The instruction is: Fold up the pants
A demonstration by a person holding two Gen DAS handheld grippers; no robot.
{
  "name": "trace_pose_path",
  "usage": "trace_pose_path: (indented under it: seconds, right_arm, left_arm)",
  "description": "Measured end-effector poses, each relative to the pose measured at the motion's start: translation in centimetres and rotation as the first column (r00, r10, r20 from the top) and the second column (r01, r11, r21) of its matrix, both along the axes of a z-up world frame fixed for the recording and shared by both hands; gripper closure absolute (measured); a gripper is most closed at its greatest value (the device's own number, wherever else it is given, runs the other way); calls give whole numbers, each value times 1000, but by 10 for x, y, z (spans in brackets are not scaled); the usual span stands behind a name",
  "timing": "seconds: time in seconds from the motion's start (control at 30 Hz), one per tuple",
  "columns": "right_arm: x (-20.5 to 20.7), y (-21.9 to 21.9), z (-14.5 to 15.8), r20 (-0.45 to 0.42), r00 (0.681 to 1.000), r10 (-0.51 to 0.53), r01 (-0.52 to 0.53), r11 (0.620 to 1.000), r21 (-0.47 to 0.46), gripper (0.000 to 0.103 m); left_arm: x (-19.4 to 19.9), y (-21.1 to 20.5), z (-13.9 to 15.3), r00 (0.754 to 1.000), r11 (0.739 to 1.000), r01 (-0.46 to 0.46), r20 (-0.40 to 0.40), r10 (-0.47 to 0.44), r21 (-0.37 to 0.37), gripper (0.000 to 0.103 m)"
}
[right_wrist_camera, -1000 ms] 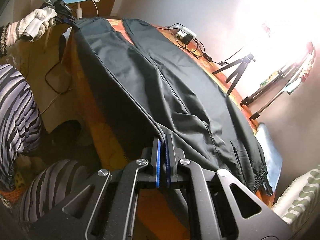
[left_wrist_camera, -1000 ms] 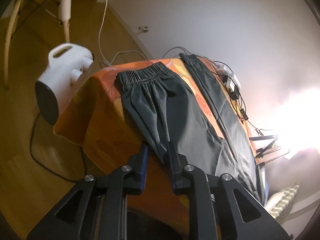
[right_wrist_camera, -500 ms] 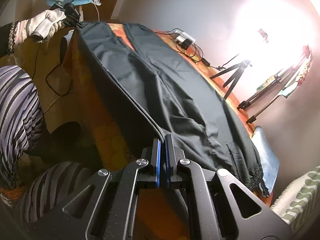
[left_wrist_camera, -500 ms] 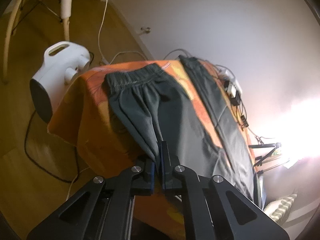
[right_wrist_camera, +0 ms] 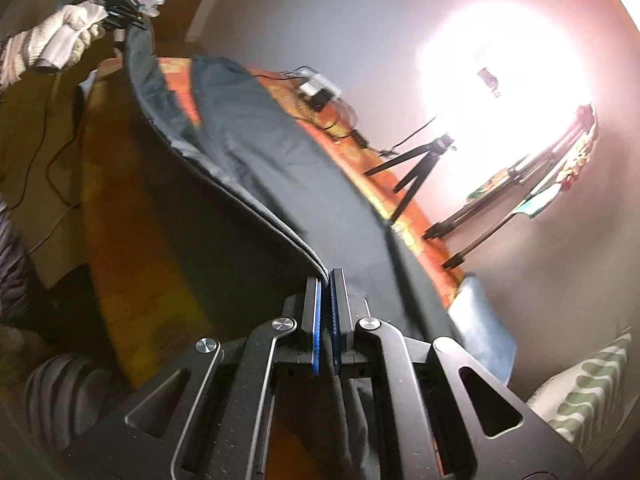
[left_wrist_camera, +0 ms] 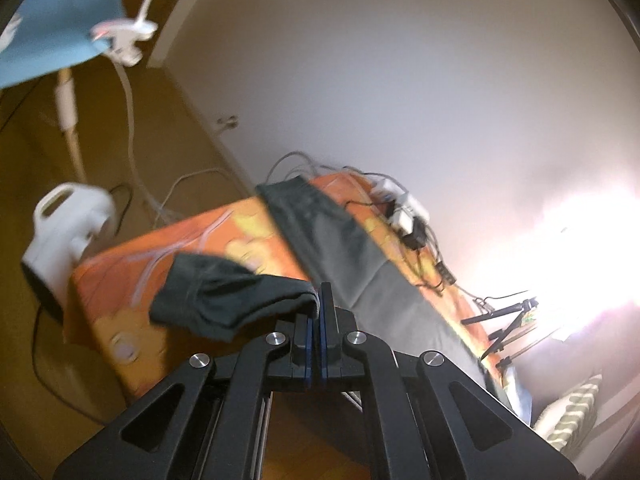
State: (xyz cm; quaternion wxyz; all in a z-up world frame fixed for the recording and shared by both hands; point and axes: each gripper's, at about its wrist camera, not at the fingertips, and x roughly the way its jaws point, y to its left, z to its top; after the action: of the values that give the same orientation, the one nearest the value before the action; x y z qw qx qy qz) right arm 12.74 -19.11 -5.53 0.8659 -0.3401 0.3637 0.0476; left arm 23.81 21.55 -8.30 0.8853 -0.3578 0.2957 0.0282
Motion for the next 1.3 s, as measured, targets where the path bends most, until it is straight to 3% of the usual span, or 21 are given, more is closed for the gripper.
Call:
trace_pose_path:
  seconds: [0.23,0.43,0.83,1.3]
  right_arm:
    - [58,-13,11,50,998,-27,29,999,-40,99]
    - [116,-31,6,67,995,-72,76,995,-57,99]
    - [204,-63,-60,36,986,-165,168,981,-101,99]
    - [263,-99,-118,-72,966,-247,239,965,-106,100]
  left_arm:
    - [48,-10,13,999,999,15,27,-16,38,102]
    - [96,-23,11,1000,995,29,4,-29,93,102]
    - [184,-50,-19,994,983,48,-110,-29,176,102]
    - [245,-76,-50,978,956,55,-207,6,289,102]
